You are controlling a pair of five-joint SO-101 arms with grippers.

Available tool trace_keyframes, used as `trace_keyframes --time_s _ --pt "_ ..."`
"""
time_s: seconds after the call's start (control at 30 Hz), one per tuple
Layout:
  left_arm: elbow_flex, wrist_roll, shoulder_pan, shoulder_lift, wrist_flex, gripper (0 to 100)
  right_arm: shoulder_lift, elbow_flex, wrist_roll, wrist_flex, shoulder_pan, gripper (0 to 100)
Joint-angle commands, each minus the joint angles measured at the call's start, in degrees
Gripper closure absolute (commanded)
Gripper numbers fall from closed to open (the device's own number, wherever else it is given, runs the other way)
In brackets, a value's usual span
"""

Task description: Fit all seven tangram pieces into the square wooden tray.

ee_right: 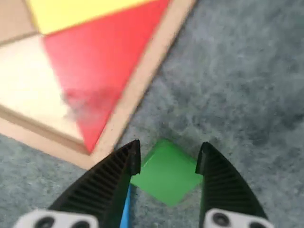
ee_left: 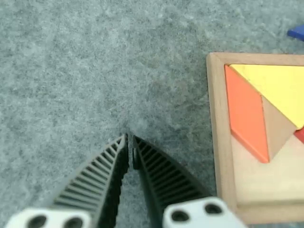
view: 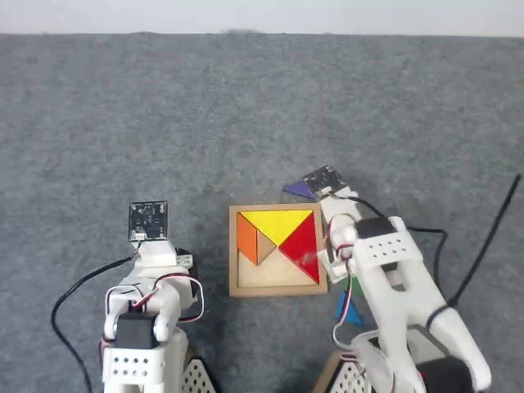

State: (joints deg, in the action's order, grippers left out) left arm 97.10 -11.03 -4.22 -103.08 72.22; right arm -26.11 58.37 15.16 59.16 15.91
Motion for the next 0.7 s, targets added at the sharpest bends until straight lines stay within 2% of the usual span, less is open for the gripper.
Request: trace_keyframes --time_s 0.0,0.1,0.2,0.67 --pt "-0.66 0.53 -0.35 -1.14 0.09 99 2.15 -0.44 -2.64 -1.63 -0.92 73.3" --pt "-0.66 0.53 -0.35 -1.14 0.09 99 3.65 -0.62 -4.75 -1.8 -0.92 67.0" --pt "-0.66 0.53 -0.35 -1.14 0.09 99 5.23 -0.62 -4.92 -2.24 -1.71 66.3" --pt "-0.66 0.53 -0.35 -1.14 0.09 99 9.63 -0.44 -5.19 -0.92 -2.68 88.0"
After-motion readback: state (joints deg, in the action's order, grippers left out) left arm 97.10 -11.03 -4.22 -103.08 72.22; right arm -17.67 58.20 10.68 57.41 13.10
